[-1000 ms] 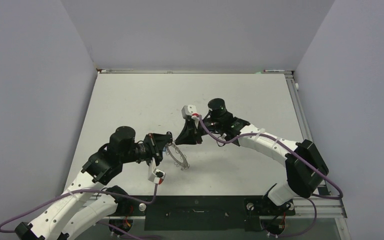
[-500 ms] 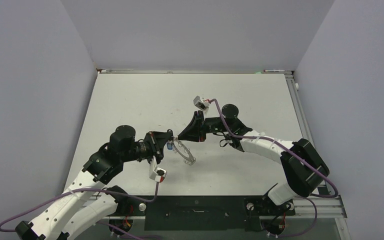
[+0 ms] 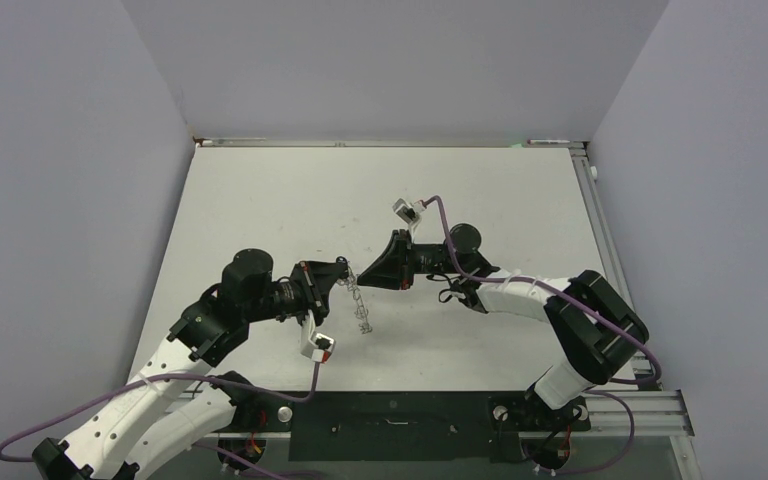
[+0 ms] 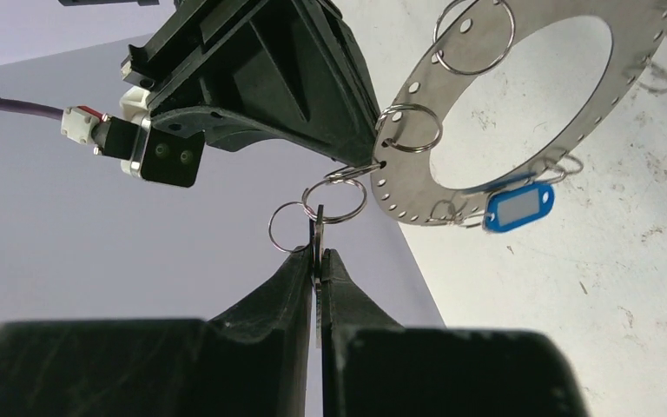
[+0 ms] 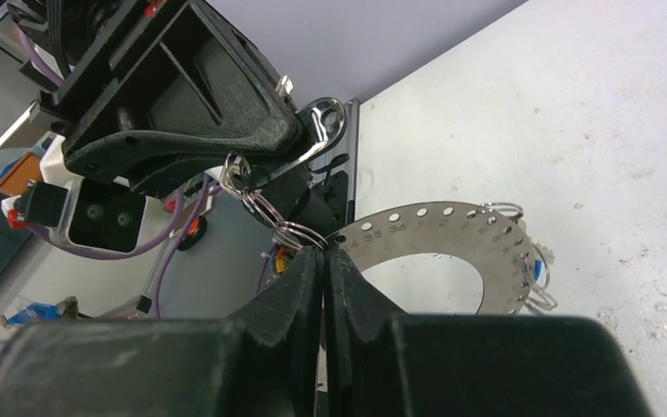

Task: Remove the keys from the keyring

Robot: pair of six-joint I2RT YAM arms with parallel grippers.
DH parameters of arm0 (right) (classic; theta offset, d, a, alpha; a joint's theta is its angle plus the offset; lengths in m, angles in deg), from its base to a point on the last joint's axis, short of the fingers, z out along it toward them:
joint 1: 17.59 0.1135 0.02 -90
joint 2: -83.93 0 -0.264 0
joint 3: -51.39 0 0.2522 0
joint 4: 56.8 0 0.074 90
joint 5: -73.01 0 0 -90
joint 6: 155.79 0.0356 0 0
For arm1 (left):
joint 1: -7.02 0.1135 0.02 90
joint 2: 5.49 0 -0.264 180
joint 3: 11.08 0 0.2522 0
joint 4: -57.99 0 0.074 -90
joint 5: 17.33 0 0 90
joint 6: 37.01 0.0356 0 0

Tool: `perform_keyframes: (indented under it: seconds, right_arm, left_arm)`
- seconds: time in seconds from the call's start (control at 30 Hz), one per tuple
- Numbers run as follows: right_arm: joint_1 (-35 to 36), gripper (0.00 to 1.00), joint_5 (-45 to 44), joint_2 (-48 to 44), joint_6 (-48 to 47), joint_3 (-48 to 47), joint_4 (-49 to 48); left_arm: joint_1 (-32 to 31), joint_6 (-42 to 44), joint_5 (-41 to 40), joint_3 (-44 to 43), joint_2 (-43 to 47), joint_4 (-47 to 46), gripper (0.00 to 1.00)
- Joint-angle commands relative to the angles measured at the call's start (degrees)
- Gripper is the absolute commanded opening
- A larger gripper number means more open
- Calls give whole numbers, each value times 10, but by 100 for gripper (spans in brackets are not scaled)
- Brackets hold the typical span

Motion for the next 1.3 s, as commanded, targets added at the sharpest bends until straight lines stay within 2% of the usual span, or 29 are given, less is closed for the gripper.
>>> perform_keyframes:
  seconds: [0.0,0.17,0.37,0.57,0.67,0.87,1.07,1.27]
  right_arm:
    - [11,9,-2,-32,-58,8,-39]
    - [13,25,12,-60,-148,-4,18]
    - [6,40,48,-68,-199,-26,37]
    - [-3,46,66,-68,-267,-65,90]
    - [-3,51,69,-62,-332,-92,175]
    - [6,56,77,-55,-525,-148,370]
    - [31,54,90,-52,-749,-197,585]
    - [45,49,85,-46,-753,-200,588]
  left_arm:
    - [-3,9,6,-6,4,-19,0]
    - [-3,15,8,-8,1,-17,0]
    - [-3,16,5,-2,6,-17,0]
    - [-3,15,6,-4,14,0,0]
    - [-3,18,7,-2,19,2,0]
    - [-3,23,12,-1,22,11,0]
    - [-3,25,18,-4,16,10,0]
    - [-3,32,23,-3,11,14,0]
